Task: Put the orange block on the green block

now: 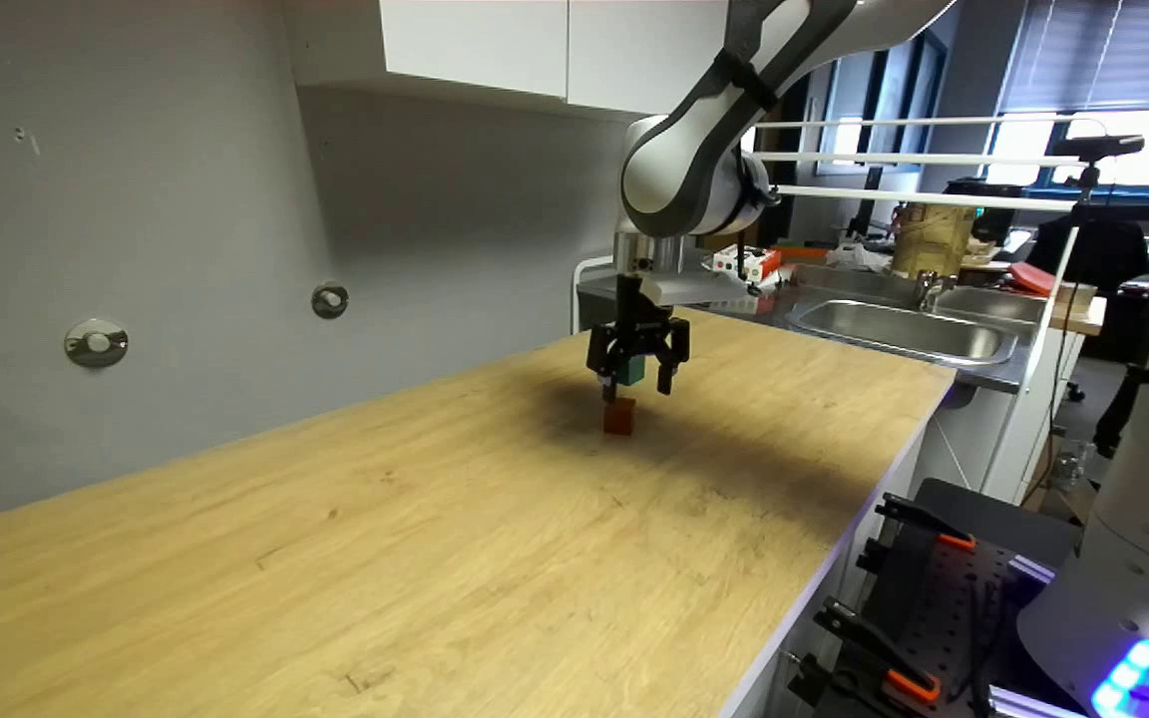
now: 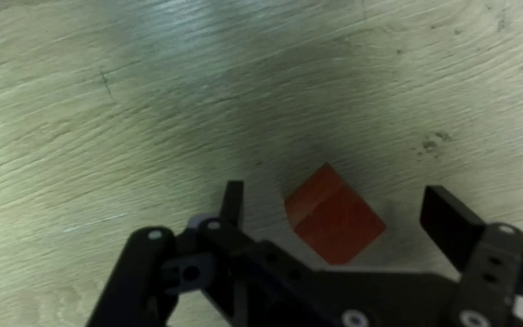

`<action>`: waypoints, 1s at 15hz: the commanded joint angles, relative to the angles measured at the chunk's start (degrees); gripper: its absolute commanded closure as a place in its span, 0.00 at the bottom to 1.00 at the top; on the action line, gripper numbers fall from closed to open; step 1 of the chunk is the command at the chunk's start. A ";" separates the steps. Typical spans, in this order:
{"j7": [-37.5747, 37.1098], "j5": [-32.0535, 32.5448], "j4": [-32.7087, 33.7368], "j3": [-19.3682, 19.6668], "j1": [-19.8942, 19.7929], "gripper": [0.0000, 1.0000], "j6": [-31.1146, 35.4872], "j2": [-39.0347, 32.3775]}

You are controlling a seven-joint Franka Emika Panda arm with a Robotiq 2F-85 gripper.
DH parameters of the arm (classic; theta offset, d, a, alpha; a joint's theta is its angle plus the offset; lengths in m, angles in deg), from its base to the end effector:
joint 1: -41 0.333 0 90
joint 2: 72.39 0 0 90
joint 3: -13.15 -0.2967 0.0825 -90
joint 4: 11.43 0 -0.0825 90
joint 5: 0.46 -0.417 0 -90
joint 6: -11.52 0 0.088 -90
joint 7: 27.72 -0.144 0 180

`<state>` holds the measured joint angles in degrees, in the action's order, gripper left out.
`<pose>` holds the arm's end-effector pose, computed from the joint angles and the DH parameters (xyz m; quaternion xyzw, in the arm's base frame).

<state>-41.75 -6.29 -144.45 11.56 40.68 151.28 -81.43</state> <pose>0.5316 0.0149 0.1876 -0.9878 0.1503 0.0245 0.0313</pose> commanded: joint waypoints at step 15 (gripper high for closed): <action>0.07 0.26 13.07 1.22 0.98 0.65 -7.94 -10.63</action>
<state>-41.76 -6.21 -134.00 11.83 40.97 145.57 -91.25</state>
